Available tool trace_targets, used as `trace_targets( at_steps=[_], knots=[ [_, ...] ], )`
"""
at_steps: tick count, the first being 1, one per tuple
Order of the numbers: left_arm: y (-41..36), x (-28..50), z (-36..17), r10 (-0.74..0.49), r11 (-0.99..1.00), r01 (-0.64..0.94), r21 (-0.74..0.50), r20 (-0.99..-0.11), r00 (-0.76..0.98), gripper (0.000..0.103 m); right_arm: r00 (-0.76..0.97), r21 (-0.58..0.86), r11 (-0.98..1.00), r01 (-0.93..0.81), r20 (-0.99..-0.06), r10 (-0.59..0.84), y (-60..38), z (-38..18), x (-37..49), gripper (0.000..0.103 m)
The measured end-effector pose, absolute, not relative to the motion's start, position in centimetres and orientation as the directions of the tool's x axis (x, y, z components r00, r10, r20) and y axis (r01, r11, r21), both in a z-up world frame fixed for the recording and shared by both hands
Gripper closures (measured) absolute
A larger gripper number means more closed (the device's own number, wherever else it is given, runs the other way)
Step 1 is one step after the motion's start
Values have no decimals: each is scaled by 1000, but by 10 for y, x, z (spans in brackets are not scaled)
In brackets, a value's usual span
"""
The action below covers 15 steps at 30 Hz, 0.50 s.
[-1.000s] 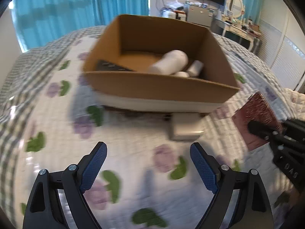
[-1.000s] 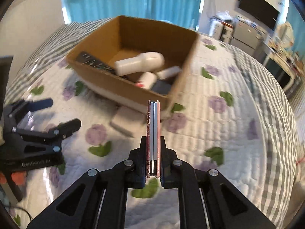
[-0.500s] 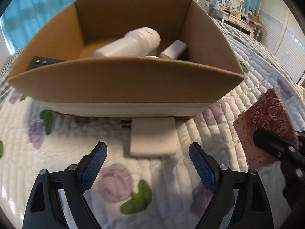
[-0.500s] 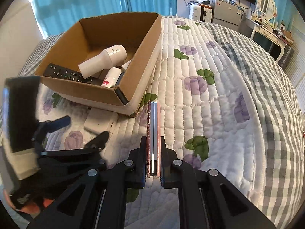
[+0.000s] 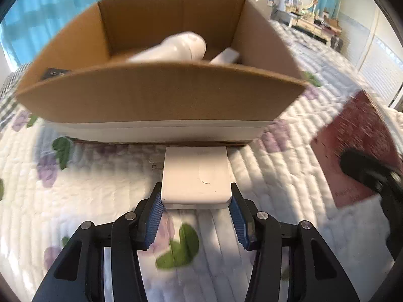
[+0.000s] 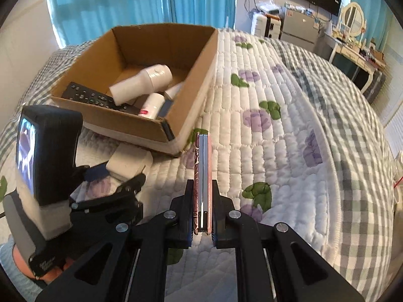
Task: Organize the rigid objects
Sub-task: 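Carry the charger block and tile into the box and open both tools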
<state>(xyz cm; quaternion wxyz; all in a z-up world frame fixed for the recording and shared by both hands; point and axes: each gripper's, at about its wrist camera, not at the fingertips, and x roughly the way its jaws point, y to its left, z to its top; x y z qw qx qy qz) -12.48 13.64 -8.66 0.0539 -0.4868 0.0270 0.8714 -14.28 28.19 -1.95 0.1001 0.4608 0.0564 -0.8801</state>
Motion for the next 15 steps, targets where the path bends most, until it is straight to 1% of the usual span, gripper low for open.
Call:
trace_targets(
  at_steps=[7, 15],
  knots=[
    [115, -85, -32, 75, -992, -127, 3, -796, -600, 53, -608, -68, -963, 260, -786, -109, 266, 9, -121, 93],
    [89, -58, 41, 56, -993, -110, 32, -702, -710, 53, -680, -57, -958, 282, -716, -158, 251, 69, -91, 93]
  ],
)
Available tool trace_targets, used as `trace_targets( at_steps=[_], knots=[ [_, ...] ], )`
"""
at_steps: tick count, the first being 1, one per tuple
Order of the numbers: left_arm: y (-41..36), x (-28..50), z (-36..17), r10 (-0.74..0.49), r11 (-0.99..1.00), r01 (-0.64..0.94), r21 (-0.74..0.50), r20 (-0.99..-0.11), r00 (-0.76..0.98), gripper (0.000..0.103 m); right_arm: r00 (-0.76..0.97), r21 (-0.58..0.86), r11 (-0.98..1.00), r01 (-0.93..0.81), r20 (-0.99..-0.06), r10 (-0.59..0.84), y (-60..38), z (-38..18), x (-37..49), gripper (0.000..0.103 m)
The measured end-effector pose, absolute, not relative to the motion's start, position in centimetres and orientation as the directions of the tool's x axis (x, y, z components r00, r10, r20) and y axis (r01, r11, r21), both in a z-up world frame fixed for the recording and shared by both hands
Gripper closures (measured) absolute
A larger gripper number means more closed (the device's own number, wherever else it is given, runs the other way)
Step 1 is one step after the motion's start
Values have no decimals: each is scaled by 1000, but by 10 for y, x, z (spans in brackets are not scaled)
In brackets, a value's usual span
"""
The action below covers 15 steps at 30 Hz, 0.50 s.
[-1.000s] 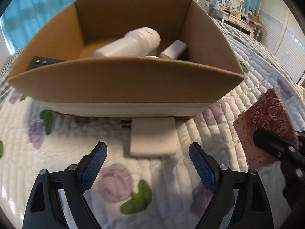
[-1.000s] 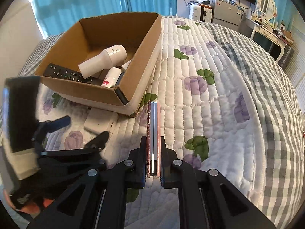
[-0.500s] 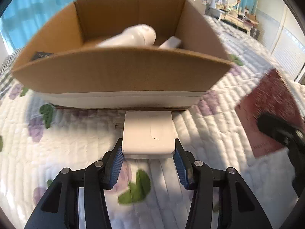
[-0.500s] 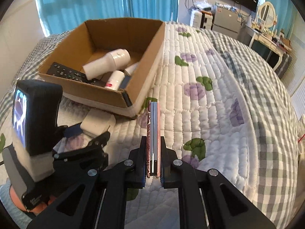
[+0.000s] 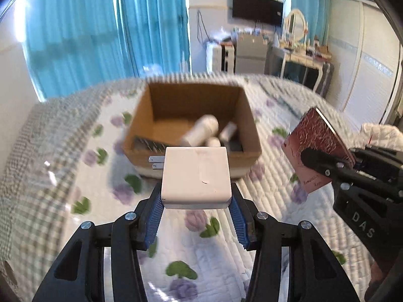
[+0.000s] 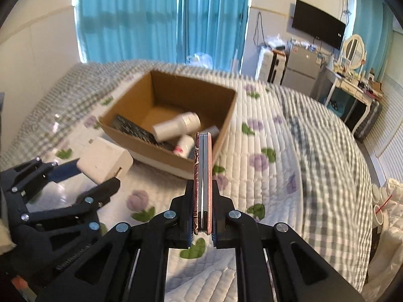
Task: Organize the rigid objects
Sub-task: 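Carry the charger block and tile into the box and open both tools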
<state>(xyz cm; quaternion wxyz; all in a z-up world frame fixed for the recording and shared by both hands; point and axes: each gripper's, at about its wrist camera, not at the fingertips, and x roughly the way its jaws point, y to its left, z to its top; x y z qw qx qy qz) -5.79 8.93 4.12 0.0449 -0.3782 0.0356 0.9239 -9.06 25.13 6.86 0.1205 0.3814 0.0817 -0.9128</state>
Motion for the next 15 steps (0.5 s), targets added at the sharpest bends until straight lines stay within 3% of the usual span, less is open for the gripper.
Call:
trace_targets(
  at_steps=[9, 15],
  knots=[
    [71, -81, 102, 55, -994, -98, 38, -604, -795, 53, -743, -68, -945, 320, -636, -206, 234, 137, -101, 93],
    [71, -133, 104, 39, -994, -93, 62, -591, -806, 53, -755, -51, -938, 342, -610, -242, 224, 156, -143, 93]
  ],
)
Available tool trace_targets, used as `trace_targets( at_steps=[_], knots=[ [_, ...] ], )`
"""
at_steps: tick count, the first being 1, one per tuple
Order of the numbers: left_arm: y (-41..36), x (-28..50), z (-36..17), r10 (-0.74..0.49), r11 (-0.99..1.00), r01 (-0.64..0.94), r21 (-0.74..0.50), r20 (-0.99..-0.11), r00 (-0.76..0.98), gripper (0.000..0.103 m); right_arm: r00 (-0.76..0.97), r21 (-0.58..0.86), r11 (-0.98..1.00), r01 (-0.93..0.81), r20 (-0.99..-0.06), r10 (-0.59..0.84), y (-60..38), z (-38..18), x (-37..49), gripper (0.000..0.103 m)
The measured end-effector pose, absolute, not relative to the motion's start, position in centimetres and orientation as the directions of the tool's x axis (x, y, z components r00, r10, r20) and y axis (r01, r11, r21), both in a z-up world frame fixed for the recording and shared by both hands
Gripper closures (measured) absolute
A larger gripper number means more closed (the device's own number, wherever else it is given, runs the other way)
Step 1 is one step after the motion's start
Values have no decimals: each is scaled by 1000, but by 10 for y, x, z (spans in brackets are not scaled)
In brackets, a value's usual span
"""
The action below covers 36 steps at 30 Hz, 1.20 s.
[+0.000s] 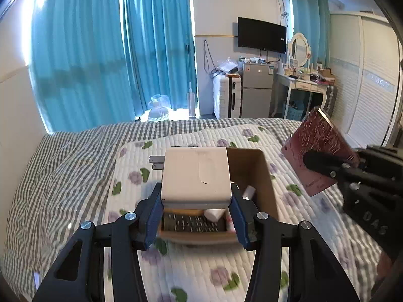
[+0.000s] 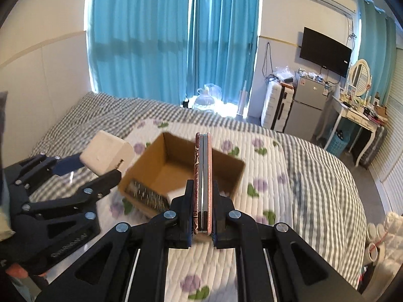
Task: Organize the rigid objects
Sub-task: 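Carry the charger block and tile into the box and open both tools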
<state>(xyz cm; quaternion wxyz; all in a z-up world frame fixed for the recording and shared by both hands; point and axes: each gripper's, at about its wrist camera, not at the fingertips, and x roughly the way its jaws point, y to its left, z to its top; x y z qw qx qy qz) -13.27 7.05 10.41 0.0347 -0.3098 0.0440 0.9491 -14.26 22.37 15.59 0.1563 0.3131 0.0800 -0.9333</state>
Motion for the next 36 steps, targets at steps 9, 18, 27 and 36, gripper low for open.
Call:
trace_targets(
  at_steps=[9, 18, 27, 36],
  knots=[
    [75, -228, 54, 36, -993, -102, 67, -642, -766, 53, -746, -48, -935, 350, -618, -248, 209, 134, -226, 93],
    [87, -275, -13, 4, -991, -102, 90, -731, -683, 53, -697, -49, -936, 348, -682, -223, 214, 70, -286, 93],
    [91, -277, -23, 9, -987, -125, 101, -744, -669, 49, -653, -46, -936, 350, -728, -209, 221, 38, -296, 93],
    [73, -245, 31, -8, -988, -94, 125, -639, -770, 49, -677, -13, -946, 323, -702, -221, 227, 58, -284, 93]
  ],
)
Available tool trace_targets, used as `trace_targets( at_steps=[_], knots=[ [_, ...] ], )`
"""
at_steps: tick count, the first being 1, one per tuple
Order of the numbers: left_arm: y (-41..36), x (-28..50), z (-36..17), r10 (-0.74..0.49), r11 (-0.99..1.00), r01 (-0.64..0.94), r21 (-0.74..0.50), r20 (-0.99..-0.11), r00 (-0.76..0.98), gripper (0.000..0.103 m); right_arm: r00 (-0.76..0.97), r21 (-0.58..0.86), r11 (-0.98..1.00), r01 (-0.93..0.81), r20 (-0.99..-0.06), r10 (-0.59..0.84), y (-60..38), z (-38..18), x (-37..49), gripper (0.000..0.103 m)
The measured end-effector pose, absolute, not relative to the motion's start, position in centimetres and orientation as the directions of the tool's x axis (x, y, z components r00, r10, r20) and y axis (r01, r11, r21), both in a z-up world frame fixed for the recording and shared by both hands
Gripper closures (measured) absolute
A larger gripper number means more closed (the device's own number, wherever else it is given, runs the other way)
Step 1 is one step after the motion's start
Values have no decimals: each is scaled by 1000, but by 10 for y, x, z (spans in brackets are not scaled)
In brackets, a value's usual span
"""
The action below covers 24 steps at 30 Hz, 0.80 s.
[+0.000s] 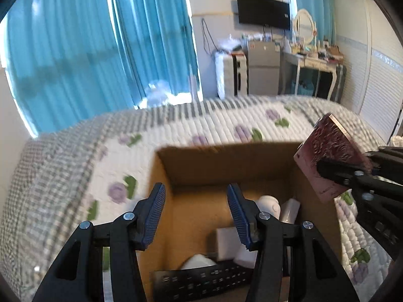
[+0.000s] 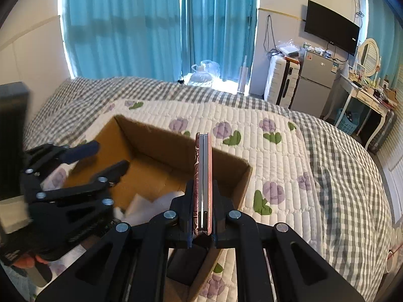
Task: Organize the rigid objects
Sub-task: 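Carry the charger block and tile into the box and open both tools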
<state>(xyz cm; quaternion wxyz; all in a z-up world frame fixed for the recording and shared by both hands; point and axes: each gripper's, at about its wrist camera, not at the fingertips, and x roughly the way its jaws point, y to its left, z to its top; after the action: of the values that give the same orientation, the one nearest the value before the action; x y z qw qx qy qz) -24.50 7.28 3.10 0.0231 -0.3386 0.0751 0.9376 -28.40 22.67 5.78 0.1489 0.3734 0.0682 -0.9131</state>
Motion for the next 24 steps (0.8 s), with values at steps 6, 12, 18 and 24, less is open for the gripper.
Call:
trace_targets(
  at_steps=[6, 12, 18, 24],
  knots=[
    [44, -233, 49, -48, -989, -46, 141, -601, -798, 49, -677, -7, -934, 357, -691, -254, 201, 72, -289, 93],
    [20, -237, 35, -56, -991, -28, 127, -612, -789, 49, -602, 52, -918, 393, -740, -300, 161, 40, -310, 93],
    [6, -243, 14, -54, -994, -21, 109, -637, -769, 49, -507, 147, -904, 401, -787, -353, 139, -2, -335, 93],
    [3, -232, 24, -47, -997, 1, 73, -627, -777, 49, -553, 102, -932, 347, -781, -291, 142, -2, -331, 77]
  ],
)
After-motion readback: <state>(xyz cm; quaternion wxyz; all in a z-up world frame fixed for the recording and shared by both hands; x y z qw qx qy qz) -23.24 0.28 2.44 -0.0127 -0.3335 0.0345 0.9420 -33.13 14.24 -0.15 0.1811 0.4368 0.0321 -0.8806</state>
